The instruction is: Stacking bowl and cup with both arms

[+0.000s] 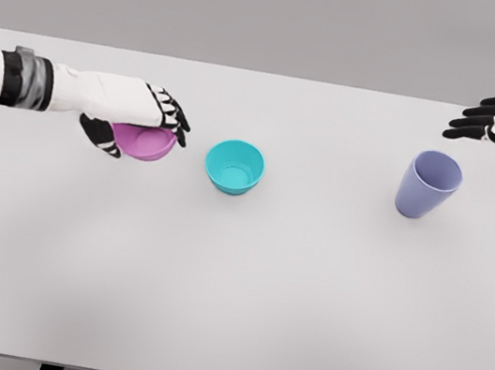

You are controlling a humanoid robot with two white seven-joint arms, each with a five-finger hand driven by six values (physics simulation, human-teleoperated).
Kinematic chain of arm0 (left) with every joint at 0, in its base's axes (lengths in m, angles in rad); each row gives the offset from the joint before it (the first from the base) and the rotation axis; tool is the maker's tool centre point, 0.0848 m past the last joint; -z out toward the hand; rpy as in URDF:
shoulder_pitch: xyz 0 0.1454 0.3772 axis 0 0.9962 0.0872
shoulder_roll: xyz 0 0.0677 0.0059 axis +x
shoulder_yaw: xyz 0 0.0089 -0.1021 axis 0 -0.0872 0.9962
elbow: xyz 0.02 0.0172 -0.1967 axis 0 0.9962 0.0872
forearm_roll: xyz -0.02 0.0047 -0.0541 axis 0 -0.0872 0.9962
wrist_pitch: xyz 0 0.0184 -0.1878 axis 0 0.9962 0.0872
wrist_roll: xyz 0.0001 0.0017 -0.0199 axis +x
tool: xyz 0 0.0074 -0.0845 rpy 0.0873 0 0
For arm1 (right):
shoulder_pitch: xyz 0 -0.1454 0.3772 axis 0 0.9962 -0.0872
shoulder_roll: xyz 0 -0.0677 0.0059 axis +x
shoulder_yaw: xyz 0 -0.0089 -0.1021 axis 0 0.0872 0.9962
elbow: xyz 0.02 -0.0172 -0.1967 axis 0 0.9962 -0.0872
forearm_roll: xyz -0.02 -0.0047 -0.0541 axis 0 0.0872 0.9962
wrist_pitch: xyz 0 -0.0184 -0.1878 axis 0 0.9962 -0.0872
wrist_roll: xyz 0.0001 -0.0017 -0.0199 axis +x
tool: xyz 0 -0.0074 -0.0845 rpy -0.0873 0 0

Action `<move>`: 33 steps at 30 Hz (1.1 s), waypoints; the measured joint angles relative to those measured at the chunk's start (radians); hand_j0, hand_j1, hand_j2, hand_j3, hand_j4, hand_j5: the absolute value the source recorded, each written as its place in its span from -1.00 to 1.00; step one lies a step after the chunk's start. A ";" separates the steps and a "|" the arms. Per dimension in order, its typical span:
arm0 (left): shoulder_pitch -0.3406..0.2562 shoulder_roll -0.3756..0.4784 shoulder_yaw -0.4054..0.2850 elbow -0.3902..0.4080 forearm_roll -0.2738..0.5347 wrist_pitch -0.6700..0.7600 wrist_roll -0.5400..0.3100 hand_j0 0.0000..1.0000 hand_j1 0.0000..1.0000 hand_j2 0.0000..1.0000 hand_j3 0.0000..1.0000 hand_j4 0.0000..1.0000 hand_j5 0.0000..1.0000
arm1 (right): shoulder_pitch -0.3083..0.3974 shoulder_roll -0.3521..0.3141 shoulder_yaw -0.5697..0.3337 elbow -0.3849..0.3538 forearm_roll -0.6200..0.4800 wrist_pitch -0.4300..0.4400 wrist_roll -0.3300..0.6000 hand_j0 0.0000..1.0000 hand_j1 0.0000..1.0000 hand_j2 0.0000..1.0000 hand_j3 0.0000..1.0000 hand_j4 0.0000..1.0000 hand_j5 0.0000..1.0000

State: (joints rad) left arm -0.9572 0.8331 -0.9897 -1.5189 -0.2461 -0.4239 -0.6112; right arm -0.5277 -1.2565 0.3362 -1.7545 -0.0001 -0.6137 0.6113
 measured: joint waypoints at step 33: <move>-0.034 -0.258 -0.029 0.080 -0.066 0.001 0.000 0.53 0.53 0.53 0.53 0.53 0.53 | -0.315 0.110 0.430 0.169 0.114 0.000 0.000 1.00 1.00 1.00 1.00 1.00 1.00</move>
State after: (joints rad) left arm -0.9909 0.5752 -1.0188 -1.4386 -0.3121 -0.4226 -0.6113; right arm -0.8422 -1.1462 0.7660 -1.5856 0.1137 -0.6136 0.6113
